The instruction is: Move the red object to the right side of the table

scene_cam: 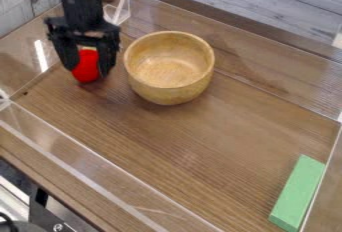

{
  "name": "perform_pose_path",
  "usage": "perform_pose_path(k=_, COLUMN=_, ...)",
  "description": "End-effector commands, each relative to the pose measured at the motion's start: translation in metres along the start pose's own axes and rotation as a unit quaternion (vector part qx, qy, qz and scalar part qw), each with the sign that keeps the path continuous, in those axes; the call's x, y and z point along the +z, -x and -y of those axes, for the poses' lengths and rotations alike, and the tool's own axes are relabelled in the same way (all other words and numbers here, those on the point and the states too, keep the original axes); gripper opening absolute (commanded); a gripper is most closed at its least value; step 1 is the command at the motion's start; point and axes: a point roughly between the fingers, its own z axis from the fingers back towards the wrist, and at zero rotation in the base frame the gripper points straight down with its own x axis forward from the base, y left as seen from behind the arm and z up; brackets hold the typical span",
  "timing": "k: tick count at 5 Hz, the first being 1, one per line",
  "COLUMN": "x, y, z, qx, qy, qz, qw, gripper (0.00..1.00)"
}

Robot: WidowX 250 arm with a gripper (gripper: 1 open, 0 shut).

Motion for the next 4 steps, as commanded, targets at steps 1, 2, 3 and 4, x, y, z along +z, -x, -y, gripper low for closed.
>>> perform_pose_path(k=1, x=0.007, y=-0.017, z=-0.004, qx=-0.023, qy=-0.01, qz=0.028, qw=0.9993, gripper=1.0)
perform_pose_path(k=2, x=0.006, y=-0.027, z=-0.008, qx=-0.046, qy=-0.009, qz=0.03, qw=0.9984, gripper=1.0)
perform_pose_path(k=3, x=0.004, y=-0.038, z=-0.01, qx=-0.06, qy=-0.009, qz=0.031, qw=0.9977, gripper=1.0)
perform_pose_path(k=4, x=0.004, y=-0.048, z=-0.012, qx=-0.066, qy=-0.008, qz=0.028, qw=0.9974, gripper=1.0)
